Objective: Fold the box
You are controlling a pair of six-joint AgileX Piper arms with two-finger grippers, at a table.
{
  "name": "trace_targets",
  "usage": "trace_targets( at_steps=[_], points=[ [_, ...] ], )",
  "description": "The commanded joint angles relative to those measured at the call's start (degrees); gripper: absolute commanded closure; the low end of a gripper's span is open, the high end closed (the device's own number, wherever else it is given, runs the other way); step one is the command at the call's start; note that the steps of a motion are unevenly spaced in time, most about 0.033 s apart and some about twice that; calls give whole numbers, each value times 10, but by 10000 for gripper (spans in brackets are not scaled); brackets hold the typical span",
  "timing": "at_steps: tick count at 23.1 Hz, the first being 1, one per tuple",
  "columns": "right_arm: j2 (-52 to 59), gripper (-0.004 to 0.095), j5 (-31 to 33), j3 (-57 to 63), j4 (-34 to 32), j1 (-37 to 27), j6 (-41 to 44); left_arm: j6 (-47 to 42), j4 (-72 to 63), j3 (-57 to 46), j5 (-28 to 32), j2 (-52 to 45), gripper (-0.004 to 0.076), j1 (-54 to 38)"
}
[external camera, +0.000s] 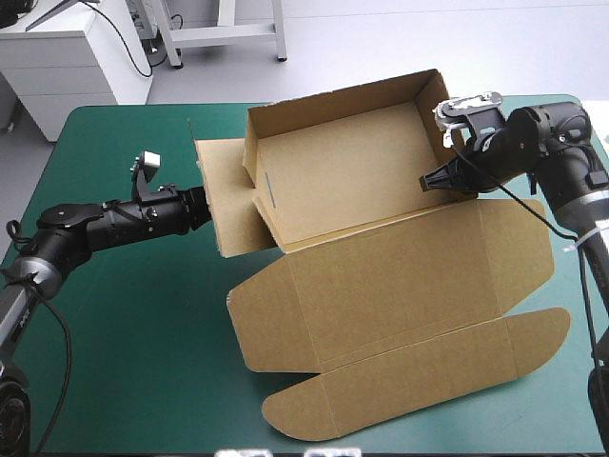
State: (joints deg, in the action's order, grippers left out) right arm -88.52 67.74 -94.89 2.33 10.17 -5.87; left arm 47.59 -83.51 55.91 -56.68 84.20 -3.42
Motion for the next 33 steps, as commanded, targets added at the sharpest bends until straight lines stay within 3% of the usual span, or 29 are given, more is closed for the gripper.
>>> trace_targets(
  at_steps=[1, 11, 18, 20, 22, 24, 26, 33],
  points=[
    [21, 908, -30, -17, 11, 0, 9, 6, -81, 16, -38, -21, 733, 17],
    [21, 907, -31, -17, 2, 0, 16, 0, -70, 74, -88, -34, 732, 44],
    [20, 907, -27, -17, -2, 0, 19, -2, -69, 79, -28, -34, 719, 80],
    [20, 908, -25, -17, -2, 0, 19, -2, -70, 79, -35, -34, 628, 80],
    [20, 908, -14, -17, -2, 0, 19, -9, -83, 79, -52, -34, 423, 80],
    [20, 907, -11, -17, -2, 0, 19, -9, -126, 79, -74, -34, 288, 80],
    [20, 908, -11, -17, -2, 0, 19, -9, -160, 79, -90, -34, 236, 80],
    [20, 908, -4, -17, -2, 0, 19, -9, -144, 79, -84, -34, 237, 80]
  ],
)
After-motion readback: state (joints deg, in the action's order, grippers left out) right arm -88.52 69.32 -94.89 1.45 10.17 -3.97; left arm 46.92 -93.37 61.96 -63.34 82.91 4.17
